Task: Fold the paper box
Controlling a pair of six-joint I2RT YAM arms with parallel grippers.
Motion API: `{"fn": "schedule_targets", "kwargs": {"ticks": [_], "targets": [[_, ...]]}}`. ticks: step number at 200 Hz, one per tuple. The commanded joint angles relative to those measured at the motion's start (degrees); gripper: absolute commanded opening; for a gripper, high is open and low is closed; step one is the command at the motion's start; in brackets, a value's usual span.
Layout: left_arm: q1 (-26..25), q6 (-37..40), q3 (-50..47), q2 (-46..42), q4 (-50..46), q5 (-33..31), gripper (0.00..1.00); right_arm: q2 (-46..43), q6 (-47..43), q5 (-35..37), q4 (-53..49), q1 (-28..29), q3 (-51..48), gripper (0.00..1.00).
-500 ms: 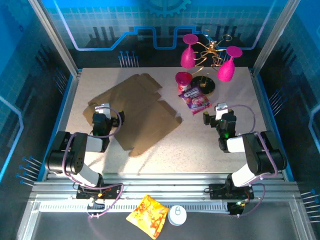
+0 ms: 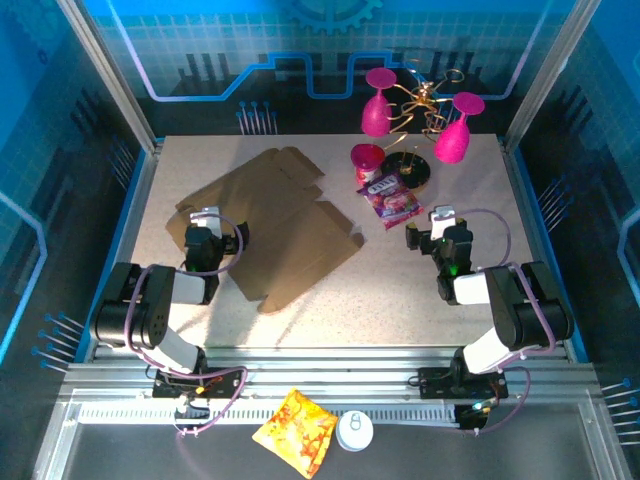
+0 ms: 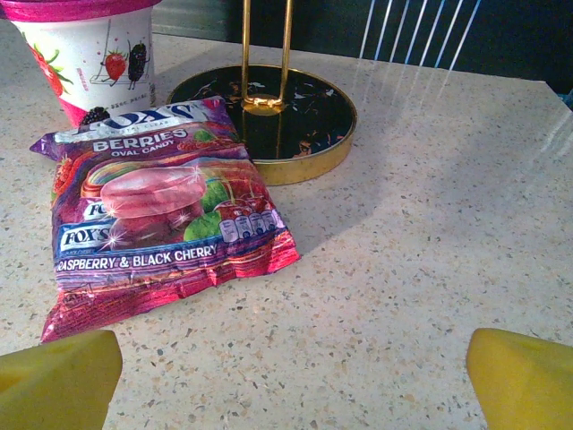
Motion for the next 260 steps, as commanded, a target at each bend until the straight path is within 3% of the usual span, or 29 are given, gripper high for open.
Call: {"fn": "schedule_targets", "kwargs": {"ticks": [1,65,92,98,105,124,148,158,167,181,187,194,205,223,238,250,260], "targets": [[-0.3,1.0,1.2,-0.4,-0.2,0.9,0.99,-0.5,0.5,-0.8,0.0,-0.7,1.0,1.00],[-0.3,0.8,0.4,-0.5,1.2,0.2,0.99,-0.6,0.8,-0.7,-0.1,-0.9,1.0,1.00],[-3.5,2.0,-3.8,-5.8,5.6,-10.3,0.99,-4.1,1.0,5.0,8.9,0.8,-5.6,1.00],[-5.5,3.8,-4.2,-8.3,4.7,-13.2,0.99,-4.5,-1.0,10.5,12.7,3.0,-6.8,1.00],[-8.0,5.9,-3.8,-11.6,2.2,-16.2,0.99,-6.5,-3.6,18.2,13.8,7.0,-7.2,1.00],[-12.6,6.8,-1.6,-20.0,-3.3,-20.7,0.99,-14.3,-6.4,21.5,5.0,10.3,-4.6,1.00],[-17.8,6.7,8.8,-26.0,-13.8,-28.5,1.00,-20.7,-9.6,24.9,3.8,11.1,2.6,1.00],[-19.0,3.0,15.7,-26.9,-20.7,-32.9,0.99,-23.2,-12.0,26.6,-0.9,12.0,9.5,1.00],[-19.4,-6.3,24.6,-28.0,-36.6,-35.7,0.99,-25.0,-13.3,27.0,-9.6,13.1,18.1,1.00],[-18.2,-22.2,40.5,-28.6,-65.8,-27.3,0.99,-25.7,-6.9,30.4,-28.8,14.6,34.9,1.00],[-16.9,-25.7,43.6,-28.0,-68.1,-23.8,0.99,-25.6,-0.6,27.5,-41.6,14.3,42.4,1.00],[-13.5,-29.9,45.1,-27.2,-68.1,-14.0,0.99,-25.4,7.3,20.8,-56.7,13.0,50.5,1.00],[-8.8,-38.5,47.7,-24.8,-69.8,-1.9,0.99,-25.5,19.8,18.9,-64.7,11.3,54.5,1.00],[-7.6,-43.3,53.3,-20.3,-78.6,1.9,0.99,-26.3,28.3,1.6,-69.3,5.5,55.2,1.00],[-7.3,-43.9,57.4,-16.1,-87.7,4.3,0.99,-23.9,31.5,5.7,-82.8,8.2,60.1,1.00],[-6.6,-43.8,59.8,-12.4,-96.0,6.1,0.89,-21.9,33.5,6.4,-91.3,11.4,61.0,0.95],[-5.5,-42.8,59.6,-10.0,-100.2,8.2,0.75,-21.2,36.3,4.4,-94.8,14.1,58.7,0.88]]}}
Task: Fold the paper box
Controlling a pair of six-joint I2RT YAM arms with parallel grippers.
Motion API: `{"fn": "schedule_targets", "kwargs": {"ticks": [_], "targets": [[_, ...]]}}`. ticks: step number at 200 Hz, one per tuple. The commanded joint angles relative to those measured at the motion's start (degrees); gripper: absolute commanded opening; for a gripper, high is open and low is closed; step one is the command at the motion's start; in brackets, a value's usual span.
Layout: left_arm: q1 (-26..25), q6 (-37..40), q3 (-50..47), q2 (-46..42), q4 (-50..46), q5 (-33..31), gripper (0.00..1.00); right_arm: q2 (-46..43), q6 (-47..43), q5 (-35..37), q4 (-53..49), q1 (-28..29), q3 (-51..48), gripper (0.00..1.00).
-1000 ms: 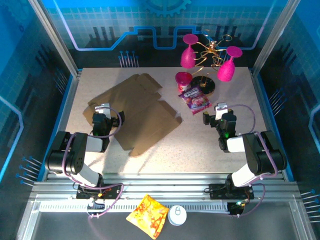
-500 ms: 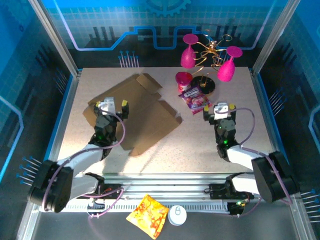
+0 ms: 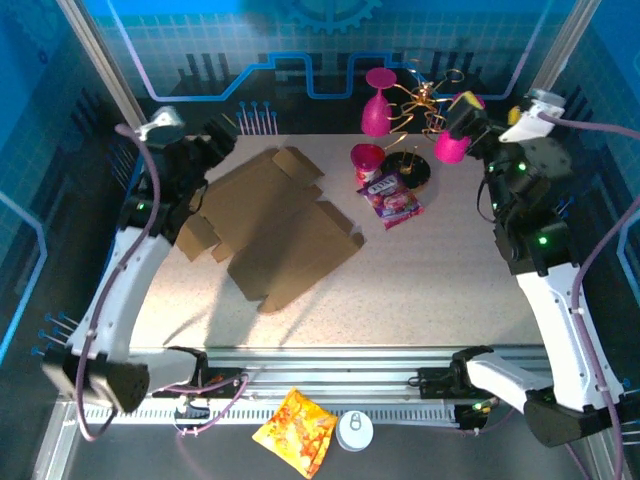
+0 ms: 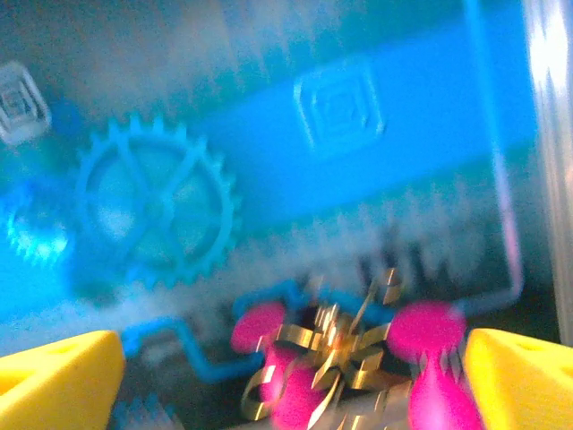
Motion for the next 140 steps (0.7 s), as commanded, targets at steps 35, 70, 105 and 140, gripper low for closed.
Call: {"fn": "schedule_targets", "kwargs": {"ticks": [35,70,105,140], "targets": [[7.6,-6.7,-10.6,8.5,-20.1,19.7,0.32,7.1,27.4,-20.1,-12.3,15.7,-22.3,0.70],[10.9,-6.0,-12.7,14.3,-15.8,22.2,0.27,17.0,33.6,-26.2,-0.9,21.0,-24.7,0.68],[10.8,-4.8,-9.3,24.1,-11.3,29.0,0.20,21.7,48.5,-29.2,15.2,21.2,-37.0,0.64],[8.7,0.9,-6.2,30.9,-11.5,27.6,0.20,28.3,55.6,-30.5,27.5,21.2,-41.8,0.61]]}}
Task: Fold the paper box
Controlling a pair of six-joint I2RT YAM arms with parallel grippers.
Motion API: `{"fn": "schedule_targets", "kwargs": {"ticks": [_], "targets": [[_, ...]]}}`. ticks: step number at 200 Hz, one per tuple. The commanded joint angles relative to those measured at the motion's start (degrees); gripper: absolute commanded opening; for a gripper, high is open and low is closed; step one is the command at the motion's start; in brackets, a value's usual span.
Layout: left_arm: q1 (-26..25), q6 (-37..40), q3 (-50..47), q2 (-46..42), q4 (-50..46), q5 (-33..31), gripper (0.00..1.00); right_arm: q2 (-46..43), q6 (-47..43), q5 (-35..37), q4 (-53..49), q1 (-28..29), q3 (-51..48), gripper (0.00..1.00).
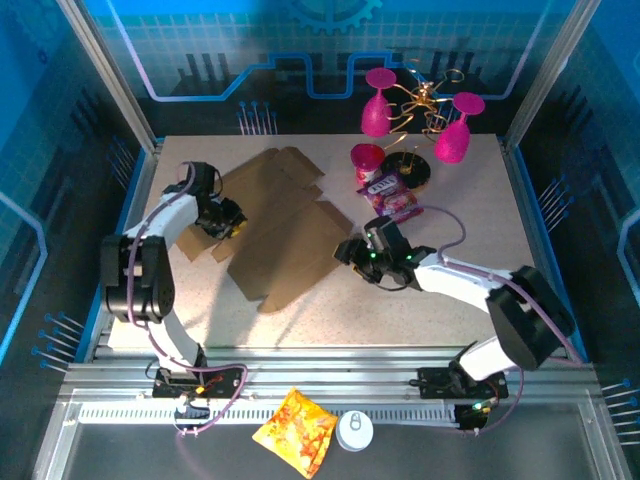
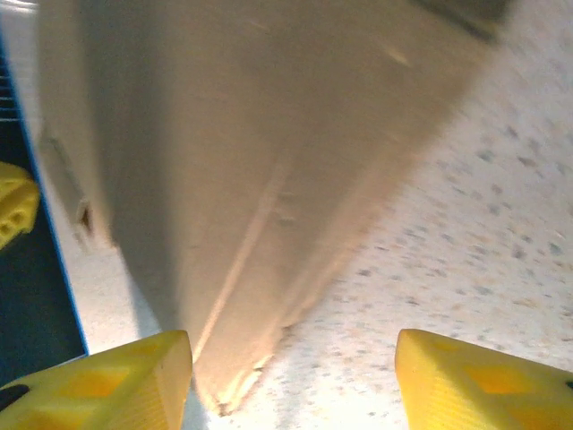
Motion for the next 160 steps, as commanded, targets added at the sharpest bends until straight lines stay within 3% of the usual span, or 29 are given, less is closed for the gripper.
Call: {"fn": "schedule_targets", "kwargs": {"ticks": [1,35,71,160], "targets": [[-1.3,4.3,3.0,3.1,0.8,2.7,0.20,4.0,9.0,-2.4,12.4,0.2,-1.4,0.61],[-4.0,4.9,3.0,7.4,0.6,3.9,0.18,8.3,13.5,-2.3,14.3,0.7,-1.2,0.60],[-8.5,3.1,-0.5,4.2,-0.4,1.6,0.18,10.6,15.6,-1.9,16.4,2.2,-1.8,0.60],[-7.7,4.1,-2.9,6.3,2.7,2.4,0.18,17.3,18.8,-4.0,23.1,3.4,-1.5,0.56]]}}
